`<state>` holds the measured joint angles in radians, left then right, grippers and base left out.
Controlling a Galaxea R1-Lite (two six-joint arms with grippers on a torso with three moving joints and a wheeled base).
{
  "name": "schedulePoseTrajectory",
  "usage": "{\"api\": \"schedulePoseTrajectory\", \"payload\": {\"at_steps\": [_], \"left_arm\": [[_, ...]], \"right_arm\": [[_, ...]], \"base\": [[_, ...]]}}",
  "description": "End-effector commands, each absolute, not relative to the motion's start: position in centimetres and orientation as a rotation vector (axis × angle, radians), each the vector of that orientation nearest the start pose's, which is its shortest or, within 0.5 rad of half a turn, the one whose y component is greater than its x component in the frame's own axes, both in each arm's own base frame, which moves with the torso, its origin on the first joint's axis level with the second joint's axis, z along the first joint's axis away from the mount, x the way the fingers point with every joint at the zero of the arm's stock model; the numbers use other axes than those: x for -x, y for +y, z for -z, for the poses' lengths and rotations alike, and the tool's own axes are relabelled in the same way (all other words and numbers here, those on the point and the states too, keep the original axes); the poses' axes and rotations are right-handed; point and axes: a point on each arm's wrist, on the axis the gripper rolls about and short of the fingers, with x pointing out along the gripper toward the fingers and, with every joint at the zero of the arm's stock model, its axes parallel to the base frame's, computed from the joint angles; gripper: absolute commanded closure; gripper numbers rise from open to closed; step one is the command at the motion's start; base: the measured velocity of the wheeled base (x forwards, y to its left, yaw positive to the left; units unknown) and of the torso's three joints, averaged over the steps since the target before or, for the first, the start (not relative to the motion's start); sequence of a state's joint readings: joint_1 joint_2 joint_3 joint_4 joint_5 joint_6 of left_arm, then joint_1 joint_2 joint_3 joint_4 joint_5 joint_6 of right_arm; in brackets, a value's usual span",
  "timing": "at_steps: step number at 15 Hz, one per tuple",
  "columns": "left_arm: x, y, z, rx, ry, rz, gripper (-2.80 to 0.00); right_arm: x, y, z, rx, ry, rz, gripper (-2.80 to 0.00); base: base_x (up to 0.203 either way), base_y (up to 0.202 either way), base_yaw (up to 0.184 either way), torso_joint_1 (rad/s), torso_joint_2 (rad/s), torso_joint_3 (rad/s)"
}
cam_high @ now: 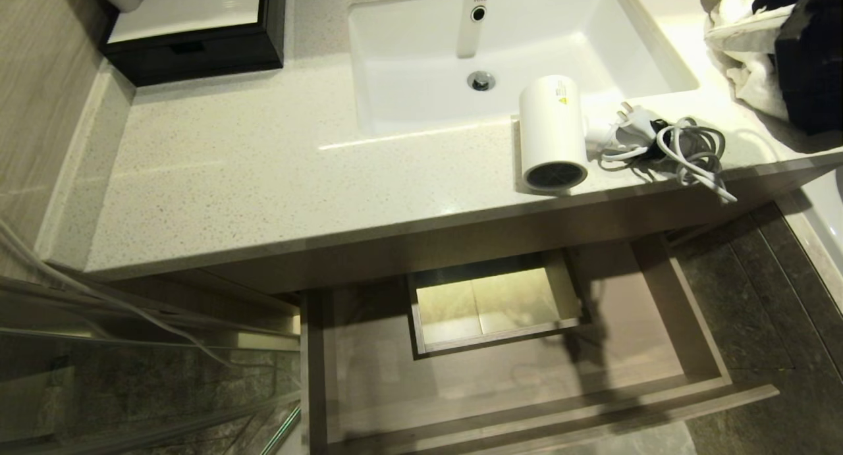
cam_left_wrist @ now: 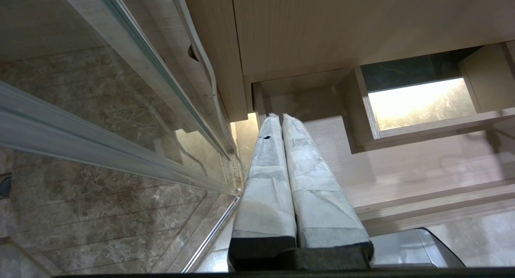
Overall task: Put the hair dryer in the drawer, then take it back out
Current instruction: Close the drawer
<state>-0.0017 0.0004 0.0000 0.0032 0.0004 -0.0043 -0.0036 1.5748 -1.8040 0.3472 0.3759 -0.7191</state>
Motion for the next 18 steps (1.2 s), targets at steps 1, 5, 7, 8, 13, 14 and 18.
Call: {"api": "schedulePoseTrajectory", "payload": {"at_steps": [1, 5, 7, 8, 13, 14, 18], "left_arm": [[2.3, 0.0, -7.5, 0.005, 0.004, 0.001, 0.00], [2.3, 0.0, -7.5, 0.005, 0.004, 0.000, 0.00], [2.3, 0.0, -7.5, 0.005, 0.004, 0.000, 0.00], [2.3, 0.0, -7.5, 0.005, 0.005, 0.001, 0.00], [2.3, 0.0, -7.5, 0.005, 0.003, 0.000, 0.00], [2.3, 0.0, -7.5, 0.005, 0.005, 0.000, 0.00], [2.3, 0.0, -7.5, 0.005, 0.004, 0.000, 0.00]], "right_arm": [[-21.3, 0.3, -41.8, 0.696, -0.022, -0.195, 0.00], [-18.5, 0.2, -41.5, 0.690, -0.008, -0.151, 0.00], [-16.9, 0.0, -41.1, 0.686, 0.009, -0.121, 0.00], [-15.8, -0.1, -41.1, 0.678, 0.005, -0.098, 0.00], [-11.1, -0.6, -38.6, 0.656, 0.049, -0.017, 0.00], [-10.4, -0.7, -38.1, 0.654, 0.058, -0.011, 0.00], [-9.1, -0.6, -36.6, 0.652, 0.071, 0.011, 0.00]], "base": [[0.000, 0.000, 0.000, 0.000, 0.00, 0.000], [0.000, 0.000, 0.000, -0.002, 0.00, -0.010], [0.000, 0.000, 0.000, -0.174, 0.06, -0.141], [0.000, 0.000, 0.000, -0.260, 0.07, -0.193], [0.000, 0.000, 0.000, -0.286, 0.03, -0.238], [0.000, 0.000, 0.000, -0.261, 0.00, -0.261], [0.000, 0.000, 0.000, -0.249, -0.03, -0.283]]}}
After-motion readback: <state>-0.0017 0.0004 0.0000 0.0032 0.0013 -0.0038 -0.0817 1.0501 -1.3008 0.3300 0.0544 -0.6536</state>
